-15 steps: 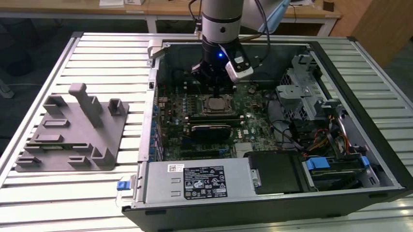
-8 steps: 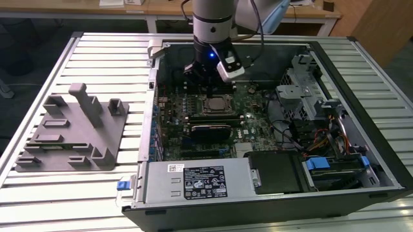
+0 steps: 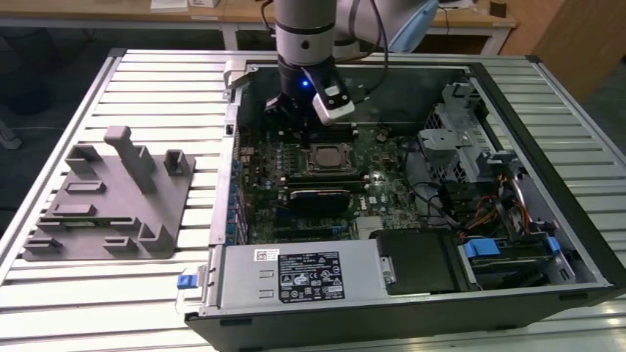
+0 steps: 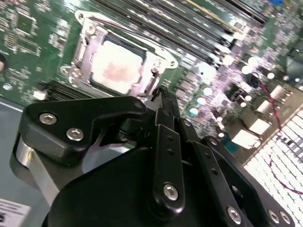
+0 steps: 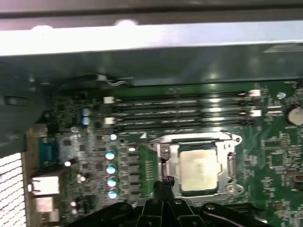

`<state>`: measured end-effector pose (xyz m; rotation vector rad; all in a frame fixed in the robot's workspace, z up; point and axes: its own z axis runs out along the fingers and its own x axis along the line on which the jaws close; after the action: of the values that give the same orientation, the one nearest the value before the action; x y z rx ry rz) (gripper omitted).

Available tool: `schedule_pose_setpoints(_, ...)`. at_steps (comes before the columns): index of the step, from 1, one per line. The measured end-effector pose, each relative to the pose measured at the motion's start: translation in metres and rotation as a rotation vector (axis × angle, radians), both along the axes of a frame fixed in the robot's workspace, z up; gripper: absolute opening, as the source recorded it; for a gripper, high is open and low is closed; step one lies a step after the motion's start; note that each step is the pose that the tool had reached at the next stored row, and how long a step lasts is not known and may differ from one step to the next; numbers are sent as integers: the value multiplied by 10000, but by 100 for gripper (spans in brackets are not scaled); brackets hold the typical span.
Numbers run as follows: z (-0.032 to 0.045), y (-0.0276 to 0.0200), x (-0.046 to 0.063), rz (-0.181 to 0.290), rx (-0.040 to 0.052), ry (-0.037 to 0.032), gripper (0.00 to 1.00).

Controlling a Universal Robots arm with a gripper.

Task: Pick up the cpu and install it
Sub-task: 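Install the first cpu locking lever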

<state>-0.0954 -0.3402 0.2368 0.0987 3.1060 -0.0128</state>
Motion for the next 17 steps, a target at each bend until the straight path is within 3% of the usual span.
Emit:
schedule_pose_setpoints(9, 0, 0, -181, -1, 7, -2, 11)
schedule_pose_setpoints(11, 0, 0, -209, 0, 83, -2, 11)
schedule_pose_setpoints(14, 0, 0, -240, 0, 275, -4, 11)
schedule_pose_setpoints(17, 7, 0, -244, 1, 338, -9, 11)
